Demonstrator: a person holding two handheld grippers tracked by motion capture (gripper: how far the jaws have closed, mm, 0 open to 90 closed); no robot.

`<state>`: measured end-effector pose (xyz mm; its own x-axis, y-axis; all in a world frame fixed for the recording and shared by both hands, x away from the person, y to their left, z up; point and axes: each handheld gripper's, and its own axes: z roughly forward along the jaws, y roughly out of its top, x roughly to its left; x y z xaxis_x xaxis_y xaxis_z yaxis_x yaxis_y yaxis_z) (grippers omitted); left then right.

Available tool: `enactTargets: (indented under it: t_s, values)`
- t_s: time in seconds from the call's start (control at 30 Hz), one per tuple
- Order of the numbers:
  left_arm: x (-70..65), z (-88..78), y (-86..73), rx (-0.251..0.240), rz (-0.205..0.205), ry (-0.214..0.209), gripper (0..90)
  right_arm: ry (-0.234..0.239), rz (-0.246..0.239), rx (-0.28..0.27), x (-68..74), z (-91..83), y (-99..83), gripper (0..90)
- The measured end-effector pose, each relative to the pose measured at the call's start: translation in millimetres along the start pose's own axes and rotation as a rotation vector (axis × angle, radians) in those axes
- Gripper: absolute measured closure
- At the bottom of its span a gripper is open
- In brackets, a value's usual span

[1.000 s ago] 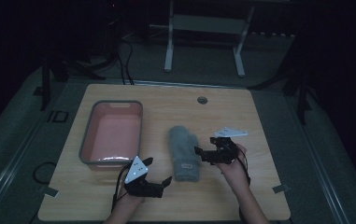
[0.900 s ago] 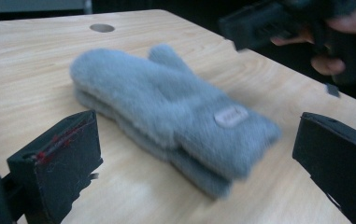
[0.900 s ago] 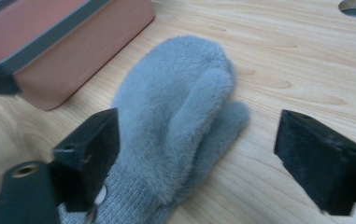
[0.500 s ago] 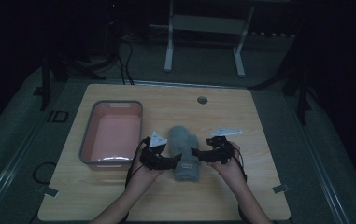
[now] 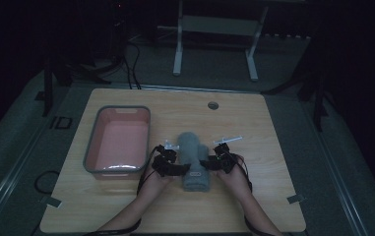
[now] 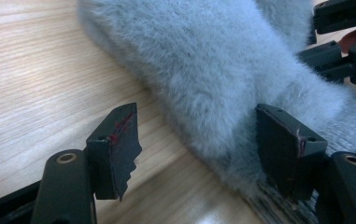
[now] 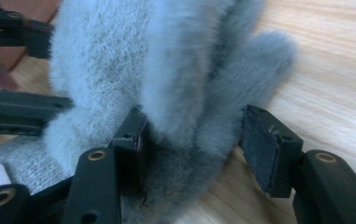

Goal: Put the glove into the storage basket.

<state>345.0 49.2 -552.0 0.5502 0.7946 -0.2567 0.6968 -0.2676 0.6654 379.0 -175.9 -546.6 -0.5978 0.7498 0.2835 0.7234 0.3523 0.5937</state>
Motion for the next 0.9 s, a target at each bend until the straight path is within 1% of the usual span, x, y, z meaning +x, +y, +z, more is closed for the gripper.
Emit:
enactTargets:
  t_s: [0.03,0.07,0.1,0.13,0.17,0.2,0.23,0.27,0.3,0.33,0.4,0.43,0.47,0.5,0.53,0.6,0.77,0.9]
  values:
    - [0.9,2.9,-0.1,0.005,-0.013,-0.008,32.6,0.003,-0.001,0.0,-0.4,0.9,-0.4,45.1]
    - [1.4,4.3,0.0,0.007,-0.021,-0.012,32.6,0.012,-0.013,-0.013,-1.3,1.8,-1.3,46.4]
    - [1.8,6.6,0.3,0.014,-0.024,-0.018,32.6,0.017,-0.013,-0.012,-1.3,1.9,-1.3,50.0]
    - [1.9,7.7,0.3,0.012,-0.022,-0.024,32.7,0.032,-0.006,-0.01,-1.5,2.1,-1.6,54.3]
    - [1.9,8.5,0.8,0.011,-0.012,-0.029,33.3,0.039,-0.008,-0.011,-1.3,2.4,-2.1,58.0]
    - [2.3,9.1,1.1,0.011,-0.007,-0.046,35.4,0.05,-0.017,-0.015,-0.8,2.7,-2.8,61.2]
    - [2.9,9.7,1.4,0.017,-0.008,-0.077,40.6,0.054,-0.021,-0.02,-0.3,2.6,-3.5,64.6]
    - [2.9,9.7,1.4,0.017,-0.008,-0.077,49.2,0.054,-0.021,-0.02,-0.3,2.6,-3.5,64.6]
    - [4.2,12.3,1.8,0.021,-0.023,-0.136,56.3,0.044,-0.049,-0.028,2.9,1.9,-4.5,71.2]
    - [5.2,13.0,1.9,0.021,-0.028,-0.153,61.6,0.034,-0.06,-0.032,4.7,1.7,-4.9,73.0]
    - [6.8,13.9,2.0,0.017,-0.045,-0.178,67.9,0.024,-0.072,-0.037,6.7,1.1,-5.4,75.3]
    - [6.9,14.4,1.7,0.007,-0.043,-0.189,72.2,0.022,-0.074,-0.041,6.9,1.0,-5.8,76.1]
    - [7.1,14.4,1.6,0.005,-0.048,-0.192,74.7,0.022,-0.069,-0.045,7.1,0.5,-6.5,76.7]
    - [7.1,14.2,1.8,0.003,-0.056,-0.198,76.2,0.02,-0.075,-0.05,7.4,0.3,-6.9,77.1]
    - [6.7,14.0,1.8,0.001,-0.045,-0.197,78.0,0.015,-0.076,-0.055,8.5,-0.3,-7.8,77.9]
    - [6.0,12.1,3.3,-0.005,-0.049,-0.203,79.4,0.014,-0.083,-0.066,9.6,-1.8,-8.3,79.1]
    - [1.7,3.5,9.2,-0.014,-0.019,-0.205,80.6,-0.001,-0.118,-0.09,16.4,-11.4,-7.2,80.8]
    - [-2.6,-8.1,16.3,-0.034,-0.001,-0.209,80.6,-0.001,-0.146,-0.111,21.6,-22.2,-2.9,81.3]
